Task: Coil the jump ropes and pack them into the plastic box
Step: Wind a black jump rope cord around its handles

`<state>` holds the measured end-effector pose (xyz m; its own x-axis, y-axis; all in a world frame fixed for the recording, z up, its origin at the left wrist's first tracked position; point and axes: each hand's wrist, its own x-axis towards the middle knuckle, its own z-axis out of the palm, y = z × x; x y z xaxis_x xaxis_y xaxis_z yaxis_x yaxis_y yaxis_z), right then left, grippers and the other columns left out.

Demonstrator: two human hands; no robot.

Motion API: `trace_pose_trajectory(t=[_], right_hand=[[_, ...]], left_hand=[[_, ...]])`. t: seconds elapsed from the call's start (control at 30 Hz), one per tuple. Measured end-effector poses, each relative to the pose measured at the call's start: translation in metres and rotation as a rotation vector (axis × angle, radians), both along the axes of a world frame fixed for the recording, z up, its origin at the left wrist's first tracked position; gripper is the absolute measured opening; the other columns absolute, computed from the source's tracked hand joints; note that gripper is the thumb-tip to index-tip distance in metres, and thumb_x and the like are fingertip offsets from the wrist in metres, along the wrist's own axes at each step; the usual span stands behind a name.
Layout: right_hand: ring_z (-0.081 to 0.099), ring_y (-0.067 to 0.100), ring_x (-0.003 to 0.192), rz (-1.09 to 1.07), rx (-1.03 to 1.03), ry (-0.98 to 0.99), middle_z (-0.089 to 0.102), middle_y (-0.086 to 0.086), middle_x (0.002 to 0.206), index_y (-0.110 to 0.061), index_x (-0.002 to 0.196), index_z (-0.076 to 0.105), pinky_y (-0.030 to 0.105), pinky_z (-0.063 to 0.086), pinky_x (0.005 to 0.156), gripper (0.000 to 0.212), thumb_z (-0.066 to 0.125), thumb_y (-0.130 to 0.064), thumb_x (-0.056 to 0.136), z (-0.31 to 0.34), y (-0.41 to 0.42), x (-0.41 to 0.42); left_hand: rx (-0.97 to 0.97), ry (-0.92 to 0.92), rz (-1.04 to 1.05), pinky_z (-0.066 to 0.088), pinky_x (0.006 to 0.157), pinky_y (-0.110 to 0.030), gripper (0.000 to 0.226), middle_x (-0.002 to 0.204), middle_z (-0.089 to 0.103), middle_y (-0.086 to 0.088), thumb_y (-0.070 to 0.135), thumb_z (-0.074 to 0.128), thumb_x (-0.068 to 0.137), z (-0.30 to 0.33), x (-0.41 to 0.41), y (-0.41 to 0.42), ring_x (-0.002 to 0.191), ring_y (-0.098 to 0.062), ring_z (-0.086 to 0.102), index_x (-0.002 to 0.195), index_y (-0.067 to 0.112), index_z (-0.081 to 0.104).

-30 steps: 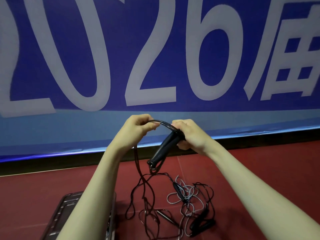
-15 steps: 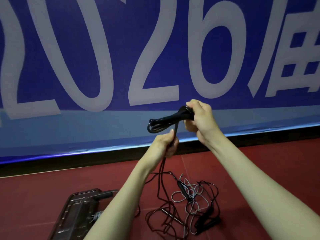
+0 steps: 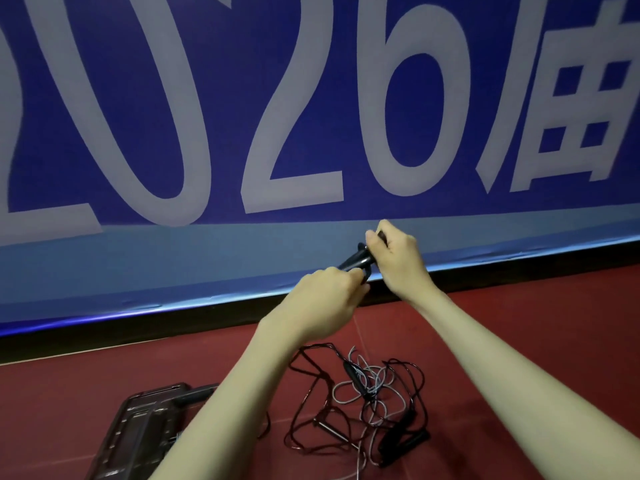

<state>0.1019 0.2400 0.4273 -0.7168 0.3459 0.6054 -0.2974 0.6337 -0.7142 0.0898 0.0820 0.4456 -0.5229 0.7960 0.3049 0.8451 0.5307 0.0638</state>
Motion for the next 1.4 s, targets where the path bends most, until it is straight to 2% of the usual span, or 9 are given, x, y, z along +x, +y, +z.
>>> trace_pose_trajectory(t=[0.17, 0.3, 0.4, 0.57, 0.63, 0.77, 0.93, 1.13, 1.4], right_hand=[[0.043, 0.01, 0.056, 0.282, 0.13, -0.308, 0.049, -0.006, 0.059, -0.012, 0.08, 0.041, 0.031, 0.036, 0.06, 0.031, 0.046, -0.034, 0.101, -0.002, 0.004, 0.005], [0.045, 0.008, 0.06, 0.443, 0.168, -0.449, 0.052, -0.005, 0.068, -0.017, 0.086, 0.042, 0.024, 0.036, 0.057, 0.021, 0.043, -0.028, 0.103, 0.005, -0.001, 0.008], [0.046, 0.012, 0.065, 0.503, 0.172, -0.522, 0.057, 0.001, 0.075, -0.013, 0.092, 0.044, 0.023, 0.037, 0.055, 0.016, 0.042, -0.023, 0.104, 0.011, -0.008, 0.013], [0.05, 0.017, 0.068, 0.611, 0.136, -0.562, 0.059, 0.001, 0.078, -0.008, 0.096, 0.046, 0.027, 0.04, 0.061, 0.013, 0.044, -0.019, 0.103, 0.018, -0.012, 0.018], [0.04, 0.024, 0.066, 0.678, 0.085, -0.566, 0.057, 0.001, 0.074, -0.005, 0.097, 0.045, 0.029, 0.037, 0.059, 0.013, 0.044, -0.016, 0.103, 0.019, -0.014, 0.019], [0.024, 0.016, 0.055, 0.851, -0.105, -0.499, 0.05, 0.005, 0.07, -0.004, 0.096, 0.043, 0.024, 0.025, 0.05, 0.011, 0.042, -0.011, 0.103, 0.022, -0.021, 0.019], [0.029, 0.013, 0.055, 0.981, -0.29, -0.392, 0.05, 0.001, 0.069, -0.008, 0.094, 0.041, 0.02, 0.029, 0.051, 0.012, 0.046, -0.017, 0.098, 0.029, -0.023, 0.017], [0.029, 0.014, 0.055, 0.829, -0.422, -0.218, 0.046, 0.014, 0.076, -0.01, 0.09, 0.041, 0.022, 0.027, 0.051, 0.013, 0.045, -0.014, 0.102, 0.024, -0.023, 0.006], [0.03, 0.011, 0.05, 0.489, -0.45, -0.005, 0.044, 0.01, 0.073, -0.011, 0.086, 0.041, 0.026, 0.025, 0.048, 0.019, 0.04, -0.009, 0.104, 0.03, -0.025, 0.002]], left_hand=[[0.186, -0.122, -0.01, 0.037, 0.06, -0.034, 0.019, 0.069, 0.051, 0.006, 0.035, 0.05, 0.098, 0.008, -0.014, -0.023, 0.068, -0.026, 0.049, 0.095, 0.021, 0.061], [0.404, -0.259, -0.019, 0.05, 0.064, -0.039, 0.018, 0.069, 0.064, 0.005, 0.037, 0.07, 0.083, 0.011, -0.031, -0.035, 0.071, -0.016, 0.06, 0.079, 0.02, 0.066], [0.477, -0.311, 0.01, 0.046, 0.063, -0.035, 0.021, 0.067, 0.062, 0.006, 0.035, 0.078, 0.077, 0.01, -0.036, -0.04, 0.066, -0.011, 0.055, 0.073, 0.02, 0.063], [0.506, -0.401, 0.008, 0.039, 0.06, -0.025, 0.023, 0.065, 0.06, 0.006, 0.027, 0.079, 0.076, 0.002, -0.046, -0.048, 0.061, -0.007, 0.049, 0.07, 0.014, 0.061], [0.534, -0.539, -0.013, 0.04, 0.06, -0.024, 0.018, 0.065, 0.061, 0.003, 0.02, 0.076, 0.079, -0.002, -0.047, -0.052, 0.061, -0.009, 0.051, 0.07, 0.011, 0.063], [0.631, -0.757, -0.03, 0.038, 0.053, -0.016, 0.023, 0.056, 0.056, 0.008, 0.006, 0.059, 0.09, -0.011, -0.052, -0.053, 0.051, -0.005, 0.047, 0.068, 0.011, 0.057], [0.891, -1.106, -0.124, 0.034, 0.043, -0.015, 0.031, 0.052, 0.047, 0.004, 0.031, 0.057, 0.092, -0.024, -0.06, -0.046, 0.043, -0.004, 0.04, 0.076, 0.006, 0.05], [0.94, -1.164, -0.099, 0.021, 0.039, -0.014, 0.038, 0.048, 0.033, 0.011, 0.023, 0.032, 0.104, -0.019, -0.046, -0.022, 0.042, -0.003, 0.023, 0.069, 0.017, 0.043], [0.903, -0.968, -0.005, 0.022, 0.042, -0.019, 0.04, 0.053, 0.034, 0.004, 0.034, 0.037, 0.104, -0.009, -0.024, -0.002, 0.045, -0.01, 0.024, 0.08, 0.011, 0.058]])
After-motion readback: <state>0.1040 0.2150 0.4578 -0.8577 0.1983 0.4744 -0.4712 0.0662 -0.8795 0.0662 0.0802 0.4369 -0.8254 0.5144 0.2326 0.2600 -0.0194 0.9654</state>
